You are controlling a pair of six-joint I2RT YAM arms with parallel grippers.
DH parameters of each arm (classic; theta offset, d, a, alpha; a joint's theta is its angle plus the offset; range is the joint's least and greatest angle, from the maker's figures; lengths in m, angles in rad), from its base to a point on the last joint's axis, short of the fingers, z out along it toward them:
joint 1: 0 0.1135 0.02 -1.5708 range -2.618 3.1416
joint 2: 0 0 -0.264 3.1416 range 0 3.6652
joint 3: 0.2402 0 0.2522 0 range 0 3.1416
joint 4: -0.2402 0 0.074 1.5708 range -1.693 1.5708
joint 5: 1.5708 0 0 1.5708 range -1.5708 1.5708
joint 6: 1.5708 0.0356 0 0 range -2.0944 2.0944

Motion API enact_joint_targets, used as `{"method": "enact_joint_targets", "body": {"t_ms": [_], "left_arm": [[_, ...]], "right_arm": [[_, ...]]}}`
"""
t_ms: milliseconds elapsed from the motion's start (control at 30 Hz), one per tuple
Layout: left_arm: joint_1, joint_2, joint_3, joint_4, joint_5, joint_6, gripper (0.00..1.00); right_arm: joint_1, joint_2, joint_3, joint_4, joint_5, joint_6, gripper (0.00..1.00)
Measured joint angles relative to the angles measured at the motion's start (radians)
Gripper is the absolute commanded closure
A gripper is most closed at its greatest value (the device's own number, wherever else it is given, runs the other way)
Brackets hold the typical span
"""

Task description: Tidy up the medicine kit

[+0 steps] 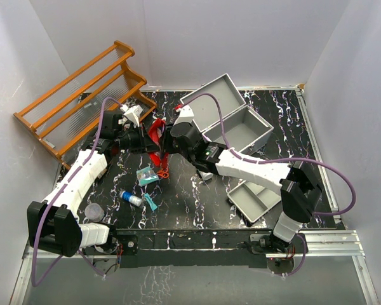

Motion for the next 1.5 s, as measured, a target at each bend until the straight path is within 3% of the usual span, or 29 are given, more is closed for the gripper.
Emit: {"method": "enact_joint_targets", "body": {"t_ms": [300, 533, 1000, 1500], "left_arm": [[0.0, 0.0, 0.0, 0.0, 0.0, 0.0, 1.0], [0.0, 0.0, 0.0, 0.0, 0.0, 0.0, 1.0], [0.0, 0.0, 0.0, -0.009, 0.013, 0.0, 1.0], [0.0, 0.006, 0.004, -0.031, 0.0, -0.002, 1.0]], "right_arm": [[0.0, 0.0, 0.035, -0.082, 0.034, 0.002, 0.93], [0.0, 0.004, 0.041, -0.089, 0.032, -0.008, 0.96], [0.0, 0.031, 0.041, -0.066, -0.002, -0.024, 0.61], [0.0, -0.114, 0.012, -0.077, 0.0, 0.023, 0.51]]}}
